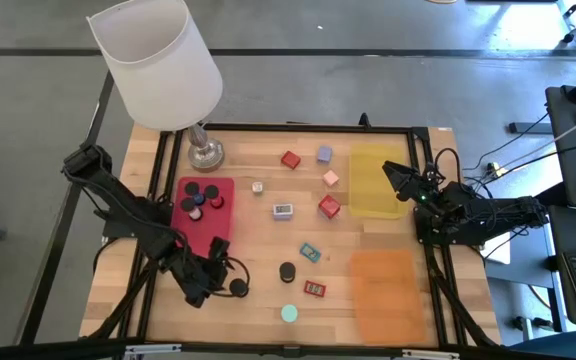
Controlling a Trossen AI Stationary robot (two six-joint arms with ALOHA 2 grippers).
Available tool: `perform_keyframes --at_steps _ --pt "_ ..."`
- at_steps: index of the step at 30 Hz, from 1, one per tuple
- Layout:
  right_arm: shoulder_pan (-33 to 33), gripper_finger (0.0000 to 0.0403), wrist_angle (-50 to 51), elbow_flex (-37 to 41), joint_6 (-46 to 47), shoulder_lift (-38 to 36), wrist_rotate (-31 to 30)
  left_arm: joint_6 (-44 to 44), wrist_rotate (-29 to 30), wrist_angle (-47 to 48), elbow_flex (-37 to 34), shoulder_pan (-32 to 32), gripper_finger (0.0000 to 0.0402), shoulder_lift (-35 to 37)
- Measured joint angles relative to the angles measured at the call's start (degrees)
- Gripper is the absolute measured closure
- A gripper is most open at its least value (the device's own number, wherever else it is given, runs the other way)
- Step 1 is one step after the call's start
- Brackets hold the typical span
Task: Pick & Place Office items
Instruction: Put the blue hourglass timer into the red bin
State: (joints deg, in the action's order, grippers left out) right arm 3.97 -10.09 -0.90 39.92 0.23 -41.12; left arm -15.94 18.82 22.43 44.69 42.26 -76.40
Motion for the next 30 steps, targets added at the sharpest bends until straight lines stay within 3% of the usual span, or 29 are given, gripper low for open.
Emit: perform_keyframes --at_steps 16,30 --pt "0.0 0.0121 0.0 0.0 0.0 0.0 0.0 0.0 1.1 -15.5 -6.9 0.0 0.0135 0.0" --pt "0.0 0.0121 0.0 0.0 0.0 0.0 0.0 -1.2 2.1 -16.3 -6.9 0.0 0.0135 0.0"
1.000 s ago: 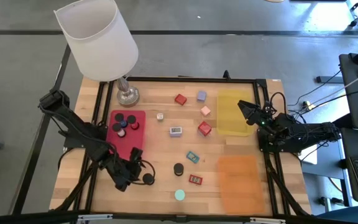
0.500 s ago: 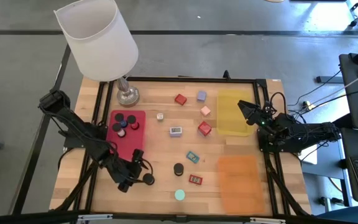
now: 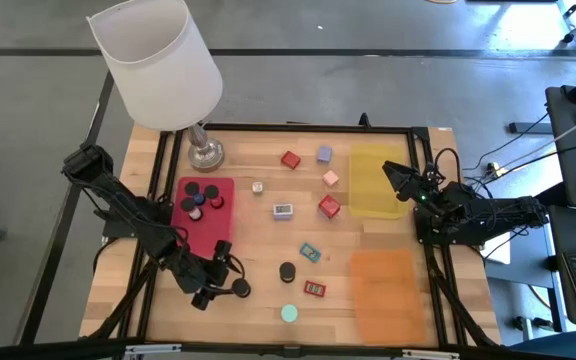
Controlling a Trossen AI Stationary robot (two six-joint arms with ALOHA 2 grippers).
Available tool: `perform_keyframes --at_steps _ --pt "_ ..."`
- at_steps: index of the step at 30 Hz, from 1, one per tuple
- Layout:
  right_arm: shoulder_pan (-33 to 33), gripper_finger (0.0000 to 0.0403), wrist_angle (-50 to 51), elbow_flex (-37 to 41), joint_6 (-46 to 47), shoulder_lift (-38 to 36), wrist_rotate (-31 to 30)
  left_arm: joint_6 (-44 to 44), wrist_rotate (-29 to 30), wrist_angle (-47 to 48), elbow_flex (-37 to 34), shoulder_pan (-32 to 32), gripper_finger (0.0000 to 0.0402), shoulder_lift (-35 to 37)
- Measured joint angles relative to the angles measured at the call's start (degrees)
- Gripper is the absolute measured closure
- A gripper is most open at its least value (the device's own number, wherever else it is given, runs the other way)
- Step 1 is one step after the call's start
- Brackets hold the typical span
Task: Pick & Place Office items
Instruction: Put the blue hourglass timer into the red bin
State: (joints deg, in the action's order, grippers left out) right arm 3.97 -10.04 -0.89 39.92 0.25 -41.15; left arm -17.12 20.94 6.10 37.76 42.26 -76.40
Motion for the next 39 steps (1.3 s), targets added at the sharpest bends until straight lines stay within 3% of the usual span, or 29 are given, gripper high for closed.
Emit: perform_keyframes --at_steps 10,22,39 --pt "0.0 0.0121 0.0 0.0 0.0 0.0 0.0 -11.5 6.2 -0.2 0.0 0.0 0.0117 0.0" --pt "0.0 0.0121 0.0 0.0 0.0 0.0 0.0 -17.5 4.6 -0.3 0.0 1.4 0.0076 0.0" --pt "0.0 0.0121 0.0 0.0 0.0 0.0 0.0 -13.7 6.5 -0.1 0.0 1.1 0.0067 0.0"
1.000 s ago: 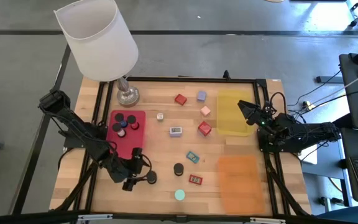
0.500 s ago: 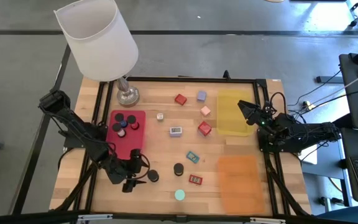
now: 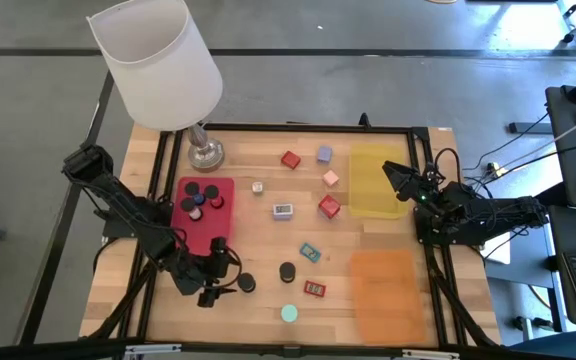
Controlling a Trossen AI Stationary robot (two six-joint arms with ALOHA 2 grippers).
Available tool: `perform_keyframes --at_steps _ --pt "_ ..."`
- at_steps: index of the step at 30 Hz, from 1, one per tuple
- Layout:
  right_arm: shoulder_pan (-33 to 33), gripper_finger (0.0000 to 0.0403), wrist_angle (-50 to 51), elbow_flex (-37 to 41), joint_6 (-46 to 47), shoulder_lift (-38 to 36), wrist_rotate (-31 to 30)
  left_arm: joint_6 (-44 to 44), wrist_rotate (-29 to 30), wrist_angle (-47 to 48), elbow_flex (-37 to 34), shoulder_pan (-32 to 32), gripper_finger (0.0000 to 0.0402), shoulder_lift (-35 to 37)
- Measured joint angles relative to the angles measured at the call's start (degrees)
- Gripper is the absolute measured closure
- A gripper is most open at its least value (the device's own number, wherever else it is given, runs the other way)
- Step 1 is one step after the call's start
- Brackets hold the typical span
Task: Pick & Place Office items
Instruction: Put the blue hourglass timer into the red bin
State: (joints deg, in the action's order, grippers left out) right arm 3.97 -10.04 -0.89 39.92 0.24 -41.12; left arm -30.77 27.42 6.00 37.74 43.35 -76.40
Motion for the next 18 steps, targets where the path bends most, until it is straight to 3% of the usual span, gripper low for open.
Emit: perform_keyframes --at_steps 18 --pt "0.0 0.0121 0.3 0.0 0.0 0.0 0.0 -1.5 -0.1 -1.5 0.0 -0.5 0.0068 -4.9"
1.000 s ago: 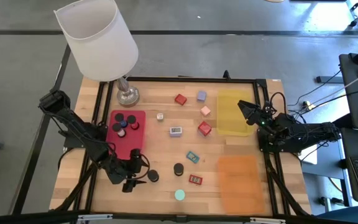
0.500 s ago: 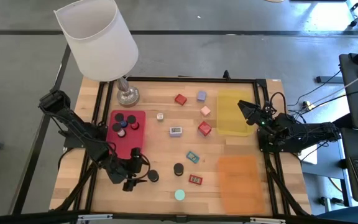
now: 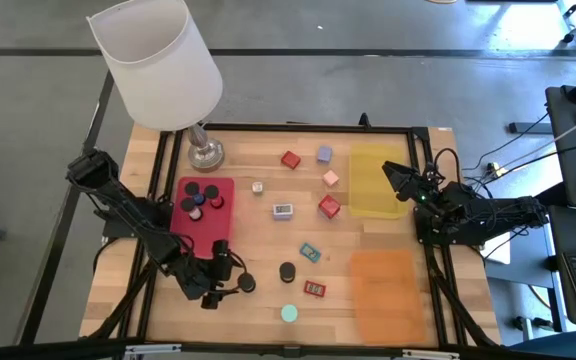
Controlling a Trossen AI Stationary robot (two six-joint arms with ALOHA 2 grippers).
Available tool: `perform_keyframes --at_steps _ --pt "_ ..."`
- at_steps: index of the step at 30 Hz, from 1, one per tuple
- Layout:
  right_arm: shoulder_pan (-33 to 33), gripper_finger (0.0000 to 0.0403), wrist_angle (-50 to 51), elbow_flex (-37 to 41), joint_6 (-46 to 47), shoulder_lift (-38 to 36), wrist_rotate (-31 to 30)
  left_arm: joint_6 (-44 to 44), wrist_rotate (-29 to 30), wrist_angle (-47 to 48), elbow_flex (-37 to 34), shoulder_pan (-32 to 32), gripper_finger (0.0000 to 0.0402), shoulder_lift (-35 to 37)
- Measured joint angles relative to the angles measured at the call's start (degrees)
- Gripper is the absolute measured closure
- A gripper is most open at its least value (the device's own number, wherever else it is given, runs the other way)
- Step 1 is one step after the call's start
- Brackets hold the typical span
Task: Pick & Place Office items
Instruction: Put the blue hourglass timer into the red bin
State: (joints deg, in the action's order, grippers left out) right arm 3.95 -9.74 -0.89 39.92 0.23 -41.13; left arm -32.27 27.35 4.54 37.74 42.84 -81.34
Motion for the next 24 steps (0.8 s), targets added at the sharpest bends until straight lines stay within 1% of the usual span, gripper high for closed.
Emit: perform_keyframes --at_steps 7,13,17,24 --pt "0.0 0.0121 0.0 0.0 0.0 0.0 0.0 2.9 -1.1 -1.4 0.0 -2.5 0.0068 -0.2" --pt "0.0 0.0121 0.0 0.0 0.0 0.0 0.0 5.1 -2.4 -6.8 0.0 -4.5 0.0068 -2.6" --pt "0.0 0.0121 0.1 0.0 0.0 0.0 0.0 5.2 -5.3 -11.2 0.0 -5.2 0.0068 -5.2" --pt "0.0 0.0121 0.1 0.0 0.0 0.0 0.0 7.6 -4.7 -14.9 0.0 -5.5 0.0068 -6.4"
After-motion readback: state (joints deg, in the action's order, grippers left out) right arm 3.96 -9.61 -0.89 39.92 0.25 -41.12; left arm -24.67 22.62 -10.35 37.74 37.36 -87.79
